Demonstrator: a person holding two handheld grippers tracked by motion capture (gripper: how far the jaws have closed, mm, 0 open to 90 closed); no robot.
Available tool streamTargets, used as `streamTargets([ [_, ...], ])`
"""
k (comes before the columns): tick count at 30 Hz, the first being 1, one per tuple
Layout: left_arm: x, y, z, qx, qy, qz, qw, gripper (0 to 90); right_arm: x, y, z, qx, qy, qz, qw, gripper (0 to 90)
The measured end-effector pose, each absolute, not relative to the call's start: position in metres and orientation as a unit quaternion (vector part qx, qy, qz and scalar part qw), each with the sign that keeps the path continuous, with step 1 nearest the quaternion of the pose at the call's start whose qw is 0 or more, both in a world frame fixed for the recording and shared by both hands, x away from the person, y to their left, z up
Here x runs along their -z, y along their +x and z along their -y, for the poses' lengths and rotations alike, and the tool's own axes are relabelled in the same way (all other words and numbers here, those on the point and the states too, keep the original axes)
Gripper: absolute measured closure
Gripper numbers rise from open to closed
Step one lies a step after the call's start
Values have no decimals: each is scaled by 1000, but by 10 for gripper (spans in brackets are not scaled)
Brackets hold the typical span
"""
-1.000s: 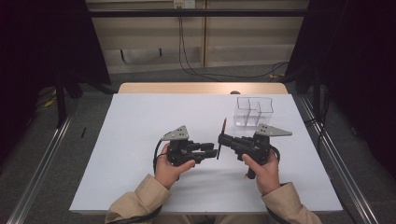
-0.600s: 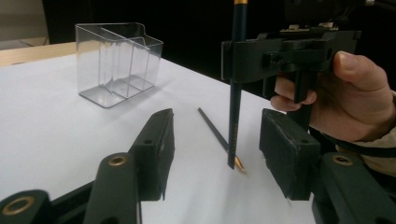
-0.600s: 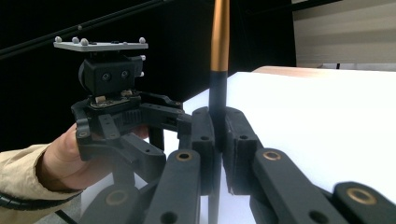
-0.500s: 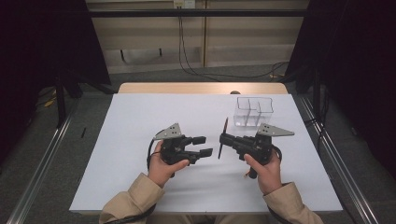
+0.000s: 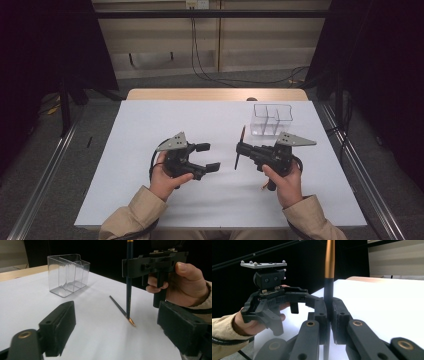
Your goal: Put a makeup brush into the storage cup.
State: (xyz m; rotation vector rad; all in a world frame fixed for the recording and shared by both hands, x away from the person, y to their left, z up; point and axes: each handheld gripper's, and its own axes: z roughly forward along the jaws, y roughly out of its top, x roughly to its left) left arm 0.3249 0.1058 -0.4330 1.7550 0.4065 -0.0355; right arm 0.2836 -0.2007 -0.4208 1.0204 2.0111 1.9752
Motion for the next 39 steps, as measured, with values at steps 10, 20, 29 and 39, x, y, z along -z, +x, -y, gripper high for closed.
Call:
streamTargets([
  [10,430,328,-123,9,760,-179,625,56,420,283,201,-655,338,-672,76,839],
  [20,427,327,-144,-11,761,-162,628,10,420,283,202,-655,335,-673,80,839],
  [29,425,327,-166,-34,762,-162,626,11,419,282,202,-654,333,-674,83,839],
  [39,426,325,-189,-60,762,-172,622,13,418,282,202,-654,330,-675,85,839],
])
